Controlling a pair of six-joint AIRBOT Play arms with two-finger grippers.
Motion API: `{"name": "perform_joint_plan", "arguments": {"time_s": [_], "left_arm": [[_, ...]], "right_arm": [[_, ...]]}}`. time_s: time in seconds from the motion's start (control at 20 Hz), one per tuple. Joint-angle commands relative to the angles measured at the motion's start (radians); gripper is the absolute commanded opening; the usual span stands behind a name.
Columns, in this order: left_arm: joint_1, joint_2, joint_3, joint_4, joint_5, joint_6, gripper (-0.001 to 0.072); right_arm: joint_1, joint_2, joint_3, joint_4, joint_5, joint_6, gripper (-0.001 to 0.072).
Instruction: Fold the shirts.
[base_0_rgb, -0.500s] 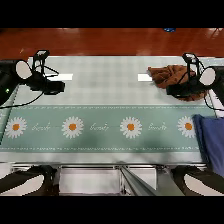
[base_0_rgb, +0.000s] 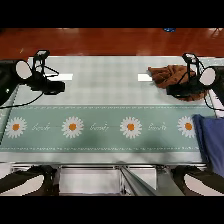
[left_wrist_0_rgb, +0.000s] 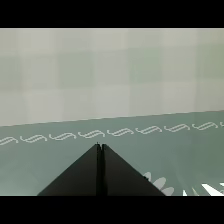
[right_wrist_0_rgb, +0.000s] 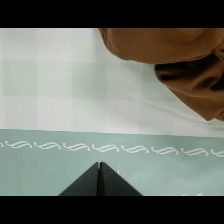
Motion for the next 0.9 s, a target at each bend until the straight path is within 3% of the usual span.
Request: {"name": "perform_joint_plan", "arguments": {"time_s": [0.0, 0.4, 0.45, 0.5, 0.55, 0.6, 0.65, 0.75, 0.85], "left_arm": [[-0.005, -0.001, 0.000, -0.003, 0.000, -0.001, 0.0018], [-0.005, -0.001, 0.000, -0.003, 0.002, 0.000, 0.0018], [-0.005, -0.003, 0.000, -0.003, 0.013, -0.001, 0.0019], [-0.005, -0.007, 0.000, 0.002, 0.046, -0.001, 0.0082], [-0.005, -0.013, 0.000, 0.011, 0.082, -0.001, 0.0323], [-0.004, -0.018, 0.000, 0.031, 0.115, -0.004, 0.0508], [-0.002, -0.019, 0.004, 0.054, 0.138, -0.005, 0.0510], [0.015, -0.019, 0.008, 0.064, 0.170, -0.023, 0.0510], [0.031, -0.020, 0.008, 0.064, 0.193, -0.059, 0.0509]], "right_arm": [[0.000, 0.000, 0.000, 0.000, 0.000, 0.000, 0.0021], [0.000, 0.000, 0.000, 0.002, -0.085, 0.000, 0.0022], [0.000, 0.000, 0.000, -0.001, -0.112, 0.001, 0.0048], [0.000, 0.000, 0.000, -0.011, -0.151, 0.000, 0.0234], [0.000, 0.000, 0.002, -0.028, -0.191, -0.007, 0.0415], [-0.001, 0.000, 0.016, -0.066, -0.227, -0.012, 0.0421], [-0.004, 0.000, 0.047, -0.150, -0.242, -0.006, 0.0420], [-0.029, 0.000, 0.112, -0.317, -0.264, 0.100, 0.0419], [-0.089, -0.003, 0.143, -0.397, -0.323, 0.187, 0.0419]]}}
